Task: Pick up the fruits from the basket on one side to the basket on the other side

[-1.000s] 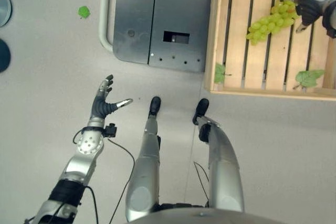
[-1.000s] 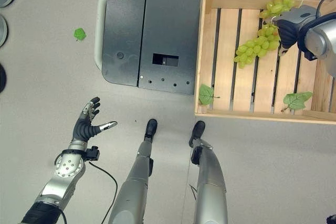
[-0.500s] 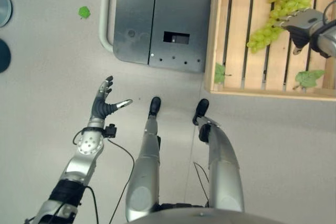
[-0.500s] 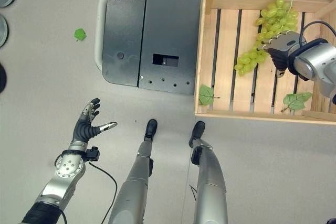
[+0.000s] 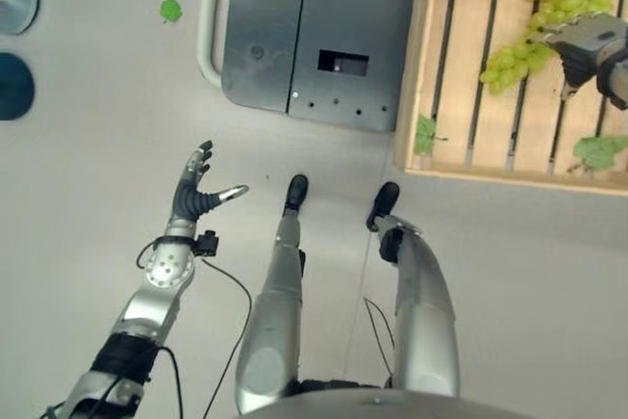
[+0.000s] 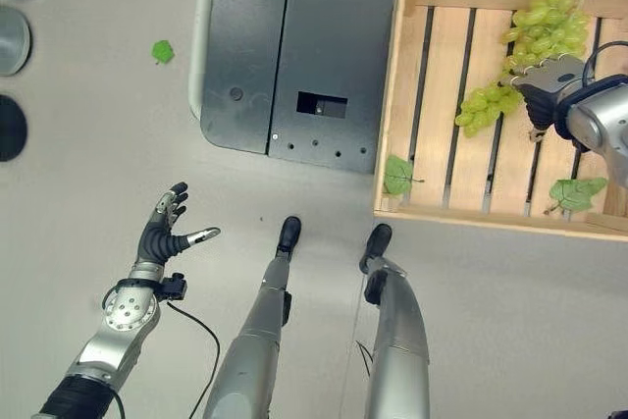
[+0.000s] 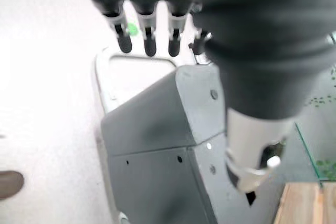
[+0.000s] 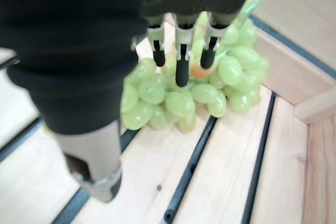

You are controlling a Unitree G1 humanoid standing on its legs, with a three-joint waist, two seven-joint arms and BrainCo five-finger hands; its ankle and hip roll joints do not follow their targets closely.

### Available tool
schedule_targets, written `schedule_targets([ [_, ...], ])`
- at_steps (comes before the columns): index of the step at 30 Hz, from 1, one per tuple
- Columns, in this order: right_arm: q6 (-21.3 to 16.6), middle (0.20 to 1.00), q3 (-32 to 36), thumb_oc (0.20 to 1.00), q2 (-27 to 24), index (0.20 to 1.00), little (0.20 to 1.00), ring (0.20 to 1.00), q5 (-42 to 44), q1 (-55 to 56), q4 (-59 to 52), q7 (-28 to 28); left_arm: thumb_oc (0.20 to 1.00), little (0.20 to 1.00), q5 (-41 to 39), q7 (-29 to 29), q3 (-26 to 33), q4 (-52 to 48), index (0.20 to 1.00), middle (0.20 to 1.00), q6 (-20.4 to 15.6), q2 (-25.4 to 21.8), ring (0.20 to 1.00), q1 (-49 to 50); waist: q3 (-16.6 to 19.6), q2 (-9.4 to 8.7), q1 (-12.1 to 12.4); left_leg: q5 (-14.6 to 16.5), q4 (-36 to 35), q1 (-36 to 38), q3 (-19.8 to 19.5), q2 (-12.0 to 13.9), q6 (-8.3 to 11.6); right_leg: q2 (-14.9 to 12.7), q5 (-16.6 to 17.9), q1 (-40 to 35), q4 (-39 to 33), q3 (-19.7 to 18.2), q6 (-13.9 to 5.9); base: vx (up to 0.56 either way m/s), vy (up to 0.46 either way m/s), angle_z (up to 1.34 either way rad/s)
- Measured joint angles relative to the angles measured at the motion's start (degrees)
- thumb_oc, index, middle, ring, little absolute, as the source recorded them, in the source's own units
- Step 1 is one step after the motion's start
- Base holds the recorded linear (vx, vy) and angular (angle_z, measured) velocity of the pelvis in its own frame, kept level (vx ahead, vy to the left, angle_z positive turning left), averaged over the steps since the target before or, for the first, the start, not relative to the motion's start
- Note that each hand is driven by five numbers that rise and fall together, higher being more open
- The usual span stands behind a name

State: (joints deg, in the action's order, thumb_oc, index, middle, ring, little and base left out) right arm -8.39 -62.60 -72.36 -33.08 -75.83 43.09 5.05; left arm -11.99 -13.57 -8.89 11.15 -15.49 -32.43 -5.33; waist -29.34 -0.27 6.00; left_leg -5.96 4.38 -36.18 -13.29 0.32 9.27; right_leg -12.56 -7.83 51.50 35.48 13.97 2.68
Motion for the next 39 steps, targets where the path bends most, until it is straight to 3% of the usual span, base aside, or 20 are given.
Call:
schedule_targets([
  [7, 0.7, 1.0, 1.5, 1.0, 0.1, 1.0, 1.0, 1.0, 0.0, 1.1, 2.2, -0.7, 1.0, 1.0, 0.0, 0.0, -1.2, 0.3, 1.0, 1.0, 0.0, 0.0, 1.0, 0.5, 0.0, 0.07, 1.5, -0.6, -1.2, -0.7, -0.7, -0.6, -0.38, -1.2, -1.9, 2.8, 3.7, -0.2, 1.35, 0.0, -0.047, 0.1],
  [15, 1.0, 1.0, 3.6, 1.0, 0.3, 1.0, 1.0, 1.0, 0.0, 1.7, 3.0, -2.0, 1.0, 1.0, 0.0, -0.1, -1.2, -0.8, 1.0, 1.0, -0.1, 0.2, 1.0, 0.5, 0.1, 0.15, 1.4, -1.2, -2.0, -1.7, -1.6, -0.6, -0.01, -1.9, -3.7, 4.9, 6.3, 0.2, 2.34, -0.01, -0.044, 0.08],
  [16, 1.0, 0.859, 3.7, 0.859, 0.3, 0.859, 0.859, 0.859, 0.0, 1.8, 3.0, -2.0, 1.0, 1.0, 0.0, -0.1, -1.2, -0.8, 1.0, 1.0, -0.1, 0.4, 1.0, 0.5, 0.1, 0.16, 1.4, -1.2, -2.0, -1.7, -1.7, -0.6, -0.02, -1.9, -3.8, 5.0, 6.4, 0.2, 2.38, -0.01, -0.013, 0.05],
  [17, 1.0, 0.238, 3.7, 0.238, 0.3, 0.238, 0.238, 0.238, 0.0, 1.8, 3.0, -2.0, 1.0, 1.0, 0.0, -0.1, -1.2, -0.8, 1.0, 1.0, -0.1, 0.4, 1.0, 0.5, 0.1, 0.16, 1.4, -1.2, -2.0, -1.8, -1.7, -0.6, -0.02, -1.9, -3.9, 5.0, 6.5, 0.3, 2.39, -0.01, -0.008, 0.04],
  [18, 1.0, 0.2, 3.7, 0.2, 0.3, 0.2, 0.2, 0.2, 0.0, 1.8, 3.0, -2.0, 1.0, 1.0, 0.0, -0.1, -1.2, -0.8, 1.0, 1.0, -0.1, 0.5, 1.0, 0.5, 0.1, 0.17, 1.4, -1.2, -2.0, -1.8, -1.7, -0.6, -0.03, -1.9, -4.0, 5.1, 6.6, 0.3, 2.22, 0.0, 0.0, 0.0],
  [25, 1.3, 0.2, 5.6, 0.2, 0.3, 0.2, 0.2, 0.2, 0.0, 1.8, 2.3, -2.6, 1.0, 1.0, 0.0, -0.3, -1.2, -0.9, 1.0, 1.0, -0.1, 1.4, 1.0, 0.5, 0.6, 1.06, 1.4, -1.6, -2.3, -2.6, -2.6, -0.5, -0.53, -2.0, -4.1, 5.7, 6.6, 0.8, 2.2, 0.0, 0.0, 0.02],
  [39, 1.6, 0.2, 5.7, 0.2, 0.3, 0.2, 0.2, 0.2, 0.0, 2.3, 2.0, -2.9, 1.0, 1.0, 0.0, -0.6, -1.2, -0.8, 1.0, 1.0, -0.1, 2.5, 1.0, 0.5, 0.6, 1.08, 1.2, -1.6, -2.3, -2.4, -2.6, -0.8, -0.48, -2.3, -3.9, 5.3, 6.5, 0.8, 2.51, 0.0, 0.012, 0.0],
])
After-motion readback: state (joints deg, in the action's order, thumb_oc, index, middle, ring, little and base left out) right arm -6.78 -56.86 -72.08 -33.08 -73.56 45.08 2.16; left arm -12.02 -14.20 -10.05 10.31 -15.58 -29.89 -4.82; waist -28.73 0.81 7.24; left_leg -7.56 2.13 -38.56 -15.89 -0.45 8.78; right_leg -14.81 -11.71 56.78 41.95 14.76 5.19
